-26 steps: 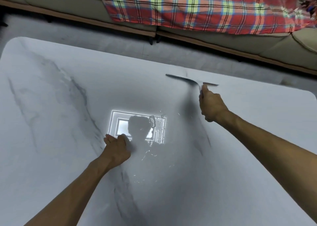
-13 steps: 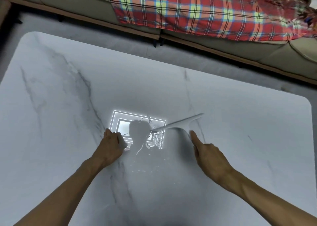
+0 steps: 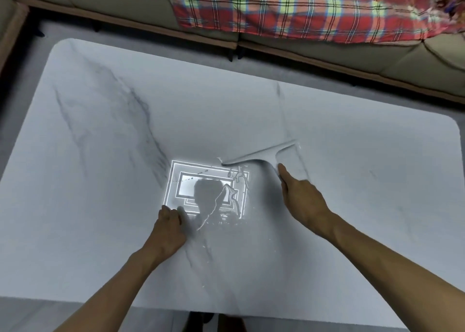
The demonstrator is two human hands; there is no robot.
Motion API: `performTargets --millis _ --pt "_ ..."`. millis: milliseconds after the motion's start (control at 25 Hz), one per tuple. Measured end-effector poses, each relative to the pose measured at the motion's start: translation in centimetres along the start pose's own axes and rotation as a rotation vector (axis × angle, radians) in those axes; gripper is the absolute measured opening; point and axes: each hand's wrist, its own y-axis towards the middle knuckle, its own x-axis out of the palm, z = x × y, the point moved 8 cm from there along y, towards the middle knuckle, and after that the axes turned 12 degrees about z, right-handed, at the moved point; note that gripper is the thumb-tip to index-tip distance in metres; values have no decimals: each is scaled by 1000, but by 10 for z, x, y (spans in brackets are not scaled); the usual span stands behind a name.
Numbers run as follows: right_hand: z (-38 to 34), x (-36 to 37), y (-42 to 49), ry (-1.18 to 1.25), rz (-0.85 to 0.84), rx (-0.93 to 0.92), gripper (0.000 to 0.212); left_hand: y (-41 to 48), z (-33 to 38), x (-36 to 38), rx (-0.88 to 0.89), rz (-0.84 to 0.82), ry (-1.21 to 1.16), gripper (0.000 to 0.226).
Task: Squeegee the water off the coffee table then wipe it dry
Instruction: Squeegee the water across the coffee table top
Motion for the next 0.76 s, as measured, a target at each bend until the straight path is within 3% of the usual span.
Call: performTargets --millis 240,360,560,640,760 --pt "31 -19 -57 -18 -4 41 47 -13 -7 -5 -5 47 -68 15" --pt "-25 -33 -33 52 86 -109 45 -11 -23 -17 -66 151 -67 16" --pt "-145 6 4 -82 25 -423 54 -13 -45 -3 -125 10 -29 39" --pt "-157 24 0 -166 -13 -479 68 -11 -47 -3 -127 2 -47 41" --pt "-127 31 -12 -185 -23 -450 66 -10 -49 -4 -150 -13 -63 40"
